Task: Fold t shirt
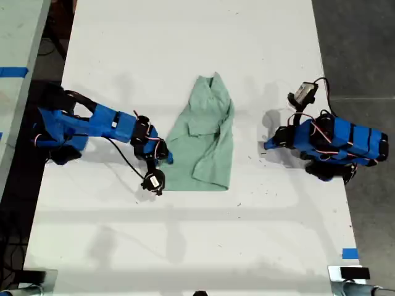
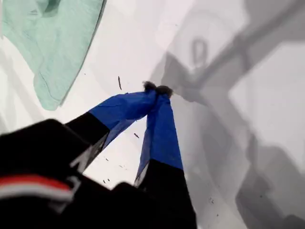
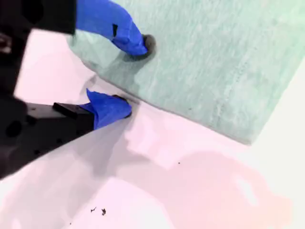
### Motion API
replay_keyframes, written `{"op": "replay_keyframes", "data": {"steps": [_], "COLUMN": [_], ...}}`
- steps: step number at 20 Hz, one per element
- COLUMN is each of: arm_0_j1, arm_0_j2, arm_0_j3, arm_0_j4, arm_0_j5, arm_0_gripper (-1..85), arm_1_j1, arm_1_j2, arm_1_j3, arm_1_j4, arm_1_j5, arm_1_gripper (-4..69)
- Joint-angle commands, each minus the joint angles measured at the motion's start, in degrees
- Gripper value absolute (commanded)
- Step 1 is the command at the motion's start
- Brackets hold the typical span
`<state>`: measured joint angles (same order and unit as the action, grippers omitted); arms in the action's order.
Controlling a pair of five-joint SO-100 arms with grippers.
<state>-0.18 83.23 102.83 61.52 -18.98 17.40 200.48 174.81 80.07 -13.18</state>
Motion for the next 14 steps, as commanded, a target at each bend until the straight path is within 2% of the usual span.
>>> {"op": "replay_keyframes", "data": {"steps": [1, 3, 4, 5, 8, 11, 14], "arm_0_j1": [-0.5, -2.1, -2.2, -2.2, -3.2, -3.4, -1.8], "arm_0_j2": [-0.5, -7.5, -11.8, -15.5, -21.3, -12.7, -5.1], "arm_0_j3": [-1.0, -6.1, -12.0, -17.8, -28.4, -28.3, -34.0], "arm_0_j4": [0.7, 1.3, 5.2, 9.1, 18.8, 26.9, 28.7], "arm_0_j5": [-0.4, 3.2, 4.0, 4.1, 5.4, 2.5, 3.4], "arm_0_gripper": [17.3, 15.0, 4.0, -0.1, -0.2, -0.2, -0.2], "arm_1_j1": [0.2, 0.2, 0.2, 0.2, 0.1, 0.1, 0.2], "arm_1_j2": [0.5, 0.5, 0.5, 0.5, 0.5, 0.5, 0.5], "arm_1_j3": [1.0, 1.0, 1.0, 1.0, 1.0, 1.0, 1.0], "arm_1_j4": [-1.1, -1.1, -1.1, -1.0, -0.7, -0.6, -0.6], "arm_1_j5": [-0.5, -0.4, -0.4, -0.4, -0.4, -0.4, -0.4], "arm_1_gripper": [-1.6, -1.6, -1.7, -1.7, -1.7, -1.8, -1.8]}}
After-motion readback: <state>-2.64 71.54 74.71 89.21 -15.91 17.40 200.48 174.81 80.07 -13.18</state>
